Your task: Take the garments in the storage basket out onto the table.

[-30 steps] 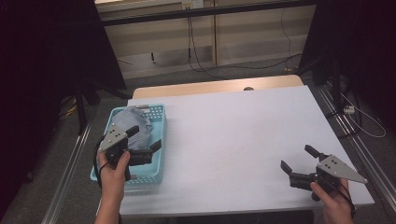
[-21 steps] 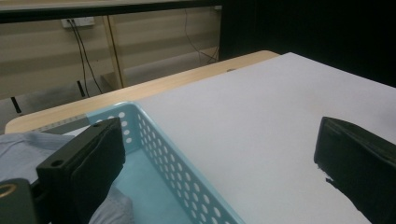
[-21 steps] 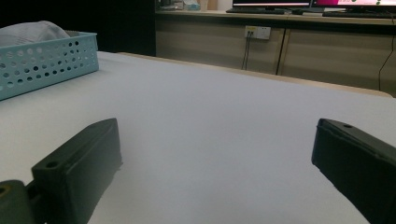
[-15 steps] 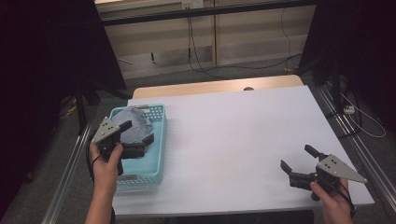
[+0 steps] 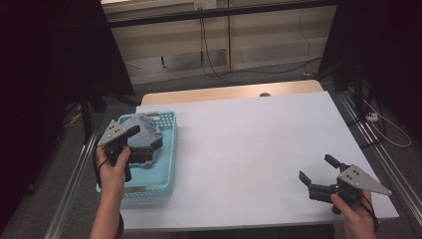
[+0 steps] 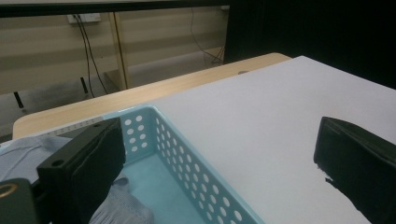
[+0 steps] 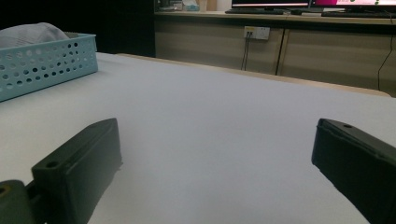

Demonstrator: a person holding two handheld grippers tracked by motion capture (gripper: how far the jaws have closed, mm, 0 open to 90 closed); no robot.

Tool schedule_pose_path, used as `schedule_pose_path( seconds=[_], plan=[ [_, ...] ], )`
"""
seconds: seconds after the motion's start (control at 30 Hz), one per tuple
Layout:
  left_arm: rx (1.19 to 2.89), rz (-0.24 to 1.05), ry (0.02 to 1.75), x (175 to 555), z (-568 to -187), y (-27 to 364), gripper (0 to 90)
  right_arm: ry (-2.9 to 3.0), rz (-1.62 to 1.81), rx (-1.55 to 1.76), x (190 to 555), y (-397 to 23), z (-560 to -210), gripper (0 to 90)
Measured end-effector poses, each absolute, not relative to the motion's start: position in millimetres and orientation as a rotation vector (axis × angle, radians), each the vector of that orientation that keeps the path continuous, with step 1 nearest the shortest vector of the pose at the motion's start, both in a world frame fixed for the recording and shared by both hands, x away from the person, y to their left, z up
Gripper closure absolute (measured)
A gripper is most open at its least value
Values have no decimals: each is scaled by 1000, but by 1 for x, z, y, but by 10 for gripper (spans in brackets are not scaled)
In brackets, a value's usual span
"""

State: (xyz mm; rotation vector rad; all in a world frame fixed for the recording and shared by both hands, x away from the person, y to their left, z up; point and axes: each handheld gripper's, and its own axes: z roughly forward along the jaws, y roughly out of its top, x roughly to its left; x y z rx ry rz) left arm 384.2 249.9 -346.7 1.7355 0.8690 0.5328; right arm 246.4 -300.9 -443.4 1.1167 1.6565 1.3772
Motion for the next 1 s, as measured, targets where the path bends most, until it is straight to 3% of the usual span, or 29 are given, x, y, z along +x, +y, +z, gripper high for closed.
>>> schedule_pose_path(
  seconds=[1.0],
  plan=[
    [1753,553,926,396,-357,262,24,1664,1386,1106,247,-299,-443,11]
  ],
)
